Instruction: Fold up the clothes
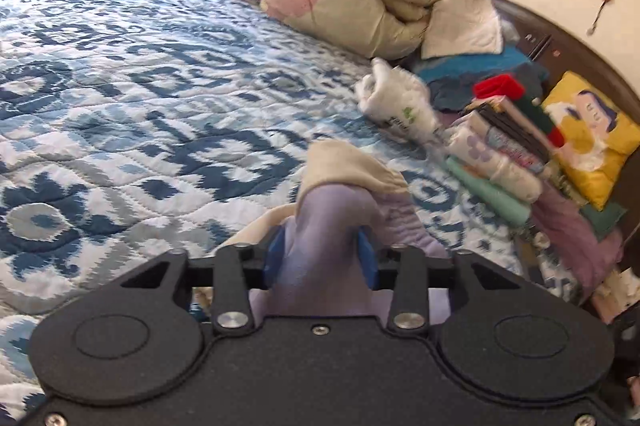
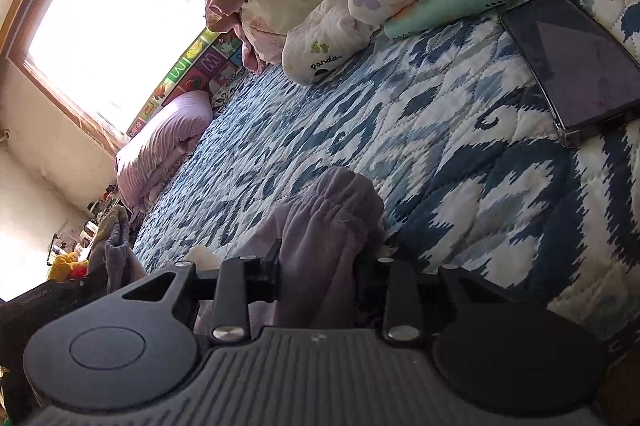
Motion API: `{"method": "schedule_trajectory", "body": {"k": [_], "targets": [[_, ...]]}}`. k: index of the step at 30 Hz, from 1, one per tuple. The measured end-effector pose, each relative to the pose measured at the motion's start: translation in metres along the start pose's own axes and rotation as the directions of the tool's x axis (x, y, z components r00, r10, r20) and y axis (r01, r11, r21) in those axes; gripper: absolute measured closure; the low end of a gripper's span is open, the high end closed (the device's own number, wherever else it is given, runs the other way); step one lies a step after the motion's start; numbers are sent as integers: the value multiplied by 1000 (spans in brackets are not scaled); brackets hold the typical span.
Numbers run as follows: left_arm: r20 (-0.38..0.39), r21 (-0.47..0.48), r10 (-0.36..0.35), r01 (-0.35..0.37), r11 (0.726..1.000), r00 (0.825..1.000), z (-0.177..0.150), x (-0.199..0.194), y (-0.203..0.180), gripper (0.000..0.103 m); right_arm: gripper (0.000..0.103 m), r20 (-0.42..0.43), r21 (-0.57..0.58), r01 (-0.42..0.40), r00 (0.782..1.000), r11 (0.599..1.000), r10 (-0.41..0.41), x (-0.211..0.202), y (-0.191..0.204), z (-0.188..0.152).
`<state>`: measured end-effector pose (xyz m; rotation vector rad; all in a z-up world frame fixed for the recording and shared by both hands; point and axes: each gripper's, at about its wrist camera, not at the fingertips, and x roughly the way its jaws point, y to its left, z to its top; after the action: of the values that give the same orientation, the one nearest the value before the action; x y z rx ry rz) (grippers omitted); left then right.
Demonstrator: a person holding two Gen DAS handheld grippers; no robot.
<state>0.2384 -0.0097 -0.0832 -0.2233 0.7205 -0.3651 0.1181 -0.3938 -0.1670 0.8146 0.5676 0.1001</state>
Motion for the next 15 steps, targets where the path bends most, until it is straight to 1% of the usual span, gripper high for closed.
{"method": "schedule_trajectory", "body": {"k": [1, 2, 3, 4, 6, 9, 11, 12, 13, 14, 15], "targets": [[-11, 17, 49, -49, 999, 999, -2, 6, 3, 51, 70, -2, 3, 2, 1000, 1000, -2, 0, -1, 0], [-20, 7, 50, -50, 999, 999, -3, 8, 8, 49, 70, -4, 6, 4, 1000, 1000, -4, 1, -2, 0], [-34, -14, 38, -38, 999, 999, -5, 12, 15, 43, 67, -4, 5, 7, 1000, 1000, -7, 1, -2, 0], [-50, -27, 35, -36, 999, 998, -6, 16, 20, 40, 67, -2, 4, 9, 1000, 1000, -9, 0, -3, 0], [-79, -48, 34, -37, 998, 996, -9, 24, 28, 38, 63, -1, 4, 12, 1000, 1000, -12, -1, -3, 1], [-123, -96, 20, -32, 995, 992, -15, 39, 37, 38, 62, 1, -1, 12, 1000, 1000, -12, 0, -4, 2], [-112, -131, -22, 7, 991, 994, -20, 39, 37, 60, 61, 2, 0, 13, 1000, 1000, -13, 0, -5, 2], [-104, -148, -44, 28, 989, 994, -23, 39, 37, 76, 61, 2, 1, 14, 1000, 1000, -14, 1, -5, 3], [-92, -151, -50, 36, 988, 994, -24, 37, 36, 82, 61, 4, -2, 12, 1000, 1000, -12, 1, -5, 3], [-80, -151, -53, 40, 988, 995, -25, 34, 35, 84, 61, 6, -9, 7, 1000, 1000, -7, 2, -4, 3], [-66, -158, -57, 46, 986, 996, -25, 31, 34, 86, 65, 9, -17, 1, 1000, 1000, -1, 2, -3, 4]]}}
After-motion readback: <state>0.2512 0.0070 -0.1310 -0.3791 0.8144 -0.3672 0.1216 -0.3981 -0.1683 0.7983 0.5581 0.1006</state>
